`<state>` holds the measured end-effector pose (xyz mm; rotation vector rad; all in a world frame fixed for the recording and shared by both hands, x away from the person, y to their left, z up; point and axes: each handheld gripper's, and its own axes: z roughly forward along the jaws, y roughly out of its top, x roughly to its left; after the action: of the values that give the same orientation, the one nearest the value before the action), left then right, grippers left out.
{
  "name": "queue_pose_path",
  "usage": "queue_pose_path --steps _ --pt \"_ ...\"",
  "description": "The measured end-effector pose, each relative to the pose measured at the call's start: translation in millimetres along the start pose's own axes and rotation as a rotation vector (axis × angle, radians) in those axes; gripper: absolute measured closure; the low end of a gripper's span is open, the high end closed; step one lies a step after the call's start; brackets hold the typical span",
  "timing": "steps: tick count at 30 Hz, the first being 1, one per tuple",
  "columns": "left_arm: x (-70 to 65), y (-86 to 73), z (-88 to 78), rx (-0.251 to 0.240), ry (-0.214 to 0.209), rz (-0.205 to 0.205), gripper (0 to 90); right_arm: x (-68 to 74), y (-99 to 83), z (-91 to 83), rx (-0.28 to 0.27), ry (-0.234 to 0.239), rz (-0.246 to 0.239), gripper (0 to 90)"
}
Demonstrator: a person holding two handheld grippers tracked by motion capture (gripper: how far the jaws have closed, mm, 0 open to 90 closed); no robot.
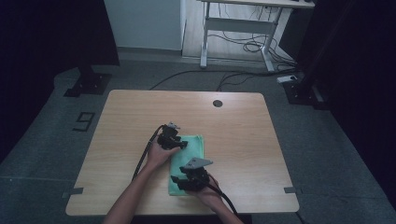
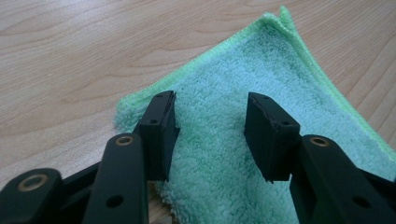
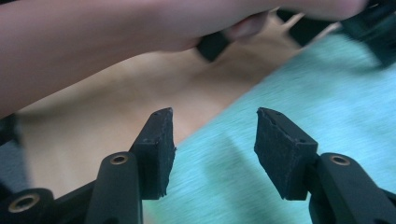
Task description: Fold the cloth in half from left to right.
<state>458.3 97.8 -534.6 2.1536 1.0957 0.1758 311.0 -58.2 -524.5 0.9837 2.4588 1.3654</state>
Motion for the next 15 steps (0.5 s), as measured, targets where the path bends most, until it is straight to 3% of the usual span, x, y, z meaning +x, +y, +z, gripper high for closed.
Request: queue_pose_path --steps 3,6,8,11,15 --pt "0.4 -0.3 -0.1 -0.002 -0.003 -0.001 52.8 -19.9 2.2 9.3 0.034 -0.037 0.028 46.4" --pt "1.9 -1.0 -0.2 -0.008 -0.012 -0.004 52.9 -28.5 -4.6 13.5 0.056 -0.053 0.048 45.6" --pt "2.7 -1.2 -0.3 -0.01 -0.017 -0.007 53.0 -27.4 -12.8 13.5 0.066 -0.064 0.04 45.1" --pt "2.0 -1.1 -0.3 -0.008 -0.013 -0.005 53.1 -19.5 -24.9 5.8 0.041 -0.076 0.027 45.3" --pt "-0.6 -0.8 -0.2 -0.004 0.002 0.007 52.4 -16.2 -30.4 -2.9 0.045 -0.053 0.018 46.0"
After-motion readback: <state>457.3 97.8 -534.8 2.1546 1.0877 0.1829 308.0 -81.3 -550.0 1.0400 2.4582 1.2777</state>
